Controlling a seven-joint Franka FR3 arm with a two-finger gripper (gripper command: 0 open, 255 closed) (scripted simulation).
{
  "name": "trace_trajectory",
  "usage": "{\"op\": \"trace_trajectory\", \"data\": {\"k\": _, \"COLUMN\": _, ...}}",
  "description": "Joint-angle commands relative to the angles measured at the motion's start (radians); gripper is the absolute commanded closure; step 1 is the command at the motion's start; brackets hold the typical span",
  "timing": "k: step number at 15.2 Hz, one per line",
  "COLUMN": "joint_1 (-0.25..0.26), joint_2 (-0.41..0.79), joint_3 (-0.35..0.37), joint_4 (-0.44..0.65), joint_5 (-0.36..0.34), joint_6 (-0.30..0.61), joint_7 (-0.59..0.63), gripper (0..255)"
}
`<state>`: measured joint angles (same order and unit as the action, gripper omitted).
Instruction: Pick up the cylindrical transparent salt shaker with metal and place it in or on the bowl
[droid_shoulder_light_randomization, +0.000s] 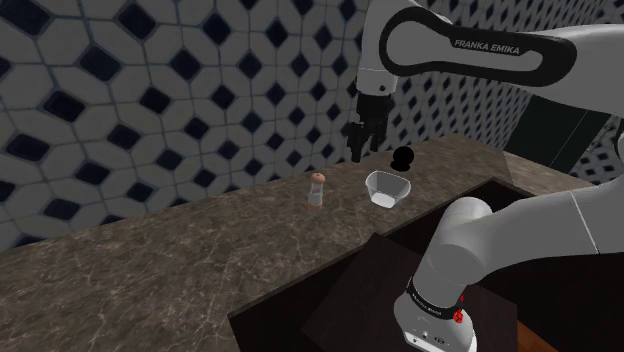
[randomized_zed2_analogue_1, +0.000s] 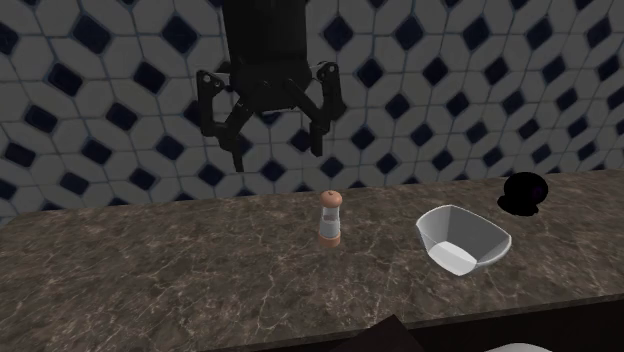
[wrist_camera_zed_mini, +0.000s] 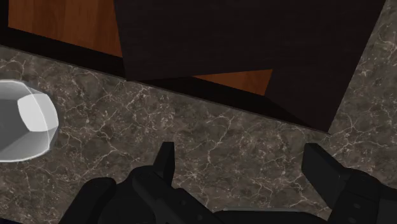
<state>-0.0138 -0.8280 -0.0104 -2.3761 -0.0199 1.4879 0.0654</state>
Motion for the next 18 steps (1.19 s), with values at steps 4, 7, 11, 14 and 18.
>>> {"op": "trace_trajectory", "data": {"k": 4, "joint_1": -0.009, "joint_2": 0.051, "joint_3": -0.046, "joint_4": -0.033, "joint_5": -0.032, "joint_6": 0.094, "joint_7": -0.056, "gripper": 0}}
{"op": "trace_trajectory", "data": {"k": 7, "joint_1": -0.018, "joint_2": 0.115, "joint_3": -0.093, "joint_4": -0.052, "joint_5": -0.058, "joint_6": 0.188, "joint_7": -0.111, "gripper": 0}}
{"op": "trace_trajectory", "data": {"k": 11, "joint_1": -0.025, "joint_2": 0.221, "joint_3": -0.154, "joint_4": -0.057, "joint_5": -0.083, "joint_6": 0.314, "joint_7": -0.183, "gripper": 0}}
{"op": "trace_trajectory", "data": {"k": 14, "joint_1": -0.027, "joint_2": 0.313, "joint_3": -0.199, "joint_4": -0.045, "joint_5": -0.092, "joint_6": 0.405, "joint_7": -0.239, "gripper": 0}}
{"op": "trace_trajectory", "data": {"k": 18, "joint_1": -0.025, "joint_2": 0.449, "joint_3": -0.256, "joint_4": -0.008, "joint_5": -0.084, "joint_6": 0.517, "joint_7": -0.318, "gripper": 0}}
